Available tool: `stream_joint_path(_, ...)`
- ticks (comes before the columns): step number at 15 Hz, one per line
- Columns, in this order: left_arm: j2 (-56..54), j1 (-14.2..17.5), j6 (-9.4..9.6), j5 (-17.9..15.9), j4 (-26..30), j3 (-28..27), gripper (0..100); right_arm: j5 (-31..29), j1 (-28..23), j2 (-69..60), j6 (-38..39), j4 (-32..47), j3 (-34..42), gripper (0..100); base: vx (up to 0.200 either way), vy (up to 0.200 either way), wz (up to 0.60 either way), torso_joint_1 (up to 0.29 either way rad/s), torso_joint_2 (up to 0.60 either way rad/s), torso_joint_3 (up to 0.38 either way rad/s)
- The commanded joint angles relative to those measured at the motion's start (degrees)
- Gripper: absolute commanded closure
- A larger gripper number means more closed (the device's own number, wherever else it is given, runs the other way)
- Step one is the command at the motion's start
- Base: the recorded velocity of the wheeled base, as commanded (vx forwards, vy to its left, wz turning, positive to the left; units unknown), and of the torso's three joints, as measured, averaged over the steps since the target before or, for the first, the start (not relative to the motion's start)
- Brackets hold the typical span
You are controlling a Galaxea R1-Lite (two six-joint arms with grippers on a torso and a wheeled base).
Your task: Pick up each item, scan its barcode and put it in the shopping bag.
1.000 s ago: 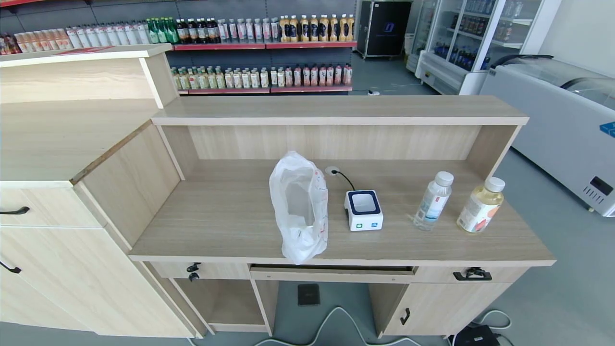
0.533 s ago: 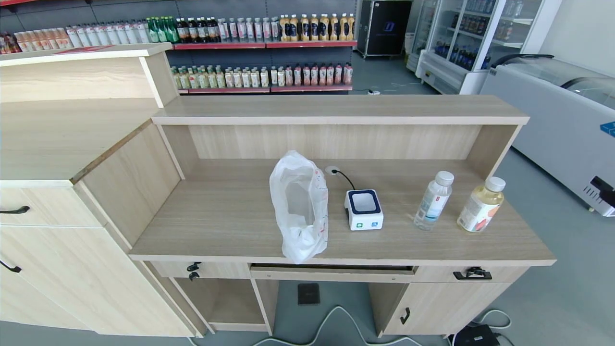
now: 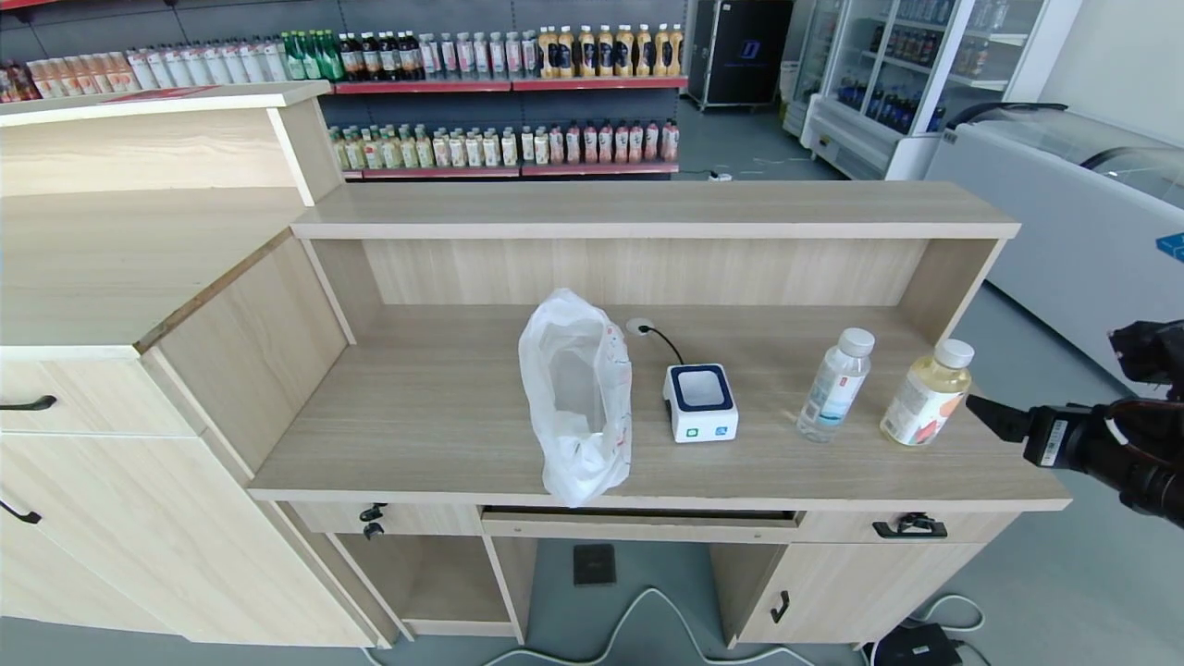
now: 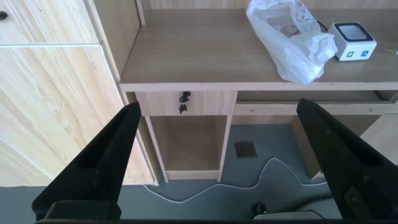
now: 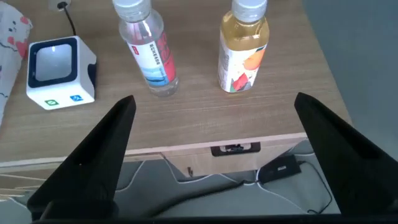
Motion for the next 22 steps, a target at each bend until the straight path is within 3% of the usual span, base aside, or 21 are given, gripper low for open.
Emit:
stream_joint_path(1,0.09,0.0,0.02,0.0,-0.04,0.01,0,0.04,-0.4,9.83,-0.92,-3.03,-1.26,0,0.0,0.0,0.0,0.0,0.0,0.0)
stream_joint_path(4,0.09,0.0,0.02,0.0,-0.04,0.01,0,2.94,-1.54,19.14,-6.28,-13.32,-2.67,0,0.0,0.0,0.0,0.0,0.0,0.0)
stream_joint_path(10,0.09,0.0,0.02,0.0,-0.04,0.01,0,4.96,-0.05,29.51,-9.09,-17.36,-14.0,0,0.0,0.0,0.0,0.0,0.0,0.0)
stream_joint_path(22,0.09,0.0,0.02,0.0,-0.04,0.01,0,6.9,5.49,38.21,-8.92,-19.38,-22.27,0,0.0,0.0,0.0,0.0,0.0,0.0)
